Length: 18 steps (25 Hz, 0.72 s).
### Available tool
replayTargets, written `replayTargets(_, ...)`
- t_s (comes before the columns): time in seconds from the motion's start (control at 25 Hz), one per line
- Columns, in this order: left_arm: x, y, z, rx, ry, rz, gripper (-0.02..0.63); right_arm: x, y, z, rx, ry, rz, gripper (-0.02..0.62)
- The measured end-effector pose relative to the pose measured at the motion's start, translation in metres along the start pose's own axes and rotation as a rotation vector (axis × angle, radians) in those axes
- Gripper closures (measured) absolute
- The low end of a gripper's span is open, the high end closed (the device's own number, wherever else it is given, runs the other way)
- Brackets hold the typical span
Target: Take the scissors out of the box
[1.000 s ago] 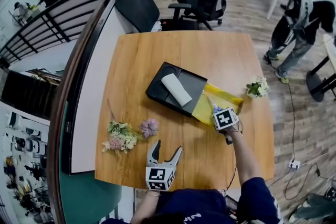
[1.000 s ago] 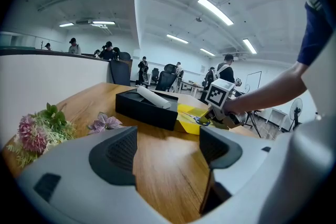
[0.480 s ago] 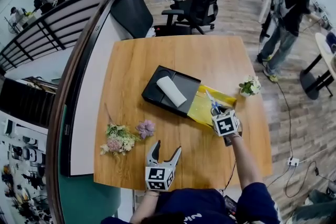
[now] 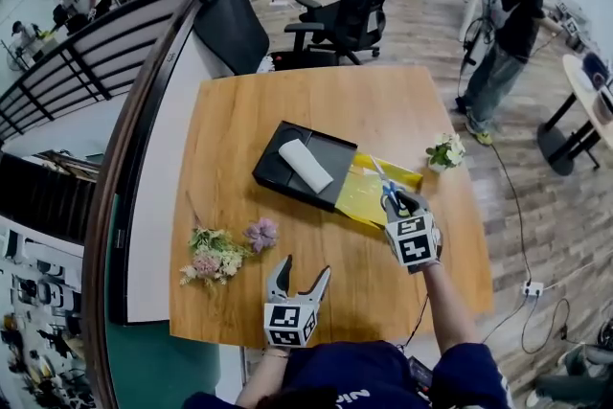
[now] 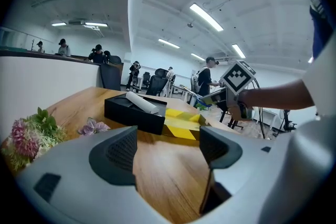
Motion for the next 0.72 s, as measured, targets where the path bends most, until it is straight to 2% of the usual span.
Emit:
replayTargets(0.32,-0.003,-0.003,-0.001,-0.02,0.035,-0.003,0.252,-0.001,-0.006,0.047,-0.108,0.048,-0.055,0.5)
replayTargets(0.72,-0.006,-0.005,-0.001,-0.036,0.066,0.004,0.253,0.003,0.008,0.096,-0.21,0.125,-0.149,0.5)
Point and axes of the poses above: the fingertips, and each gripper's own axes: z backward along the fingers, x to its left, y out of its underside, the point moved 7 cm from there along z, backward along the fingers, and after that the axes turned 14 degrees about y, right-handed, at the moved point
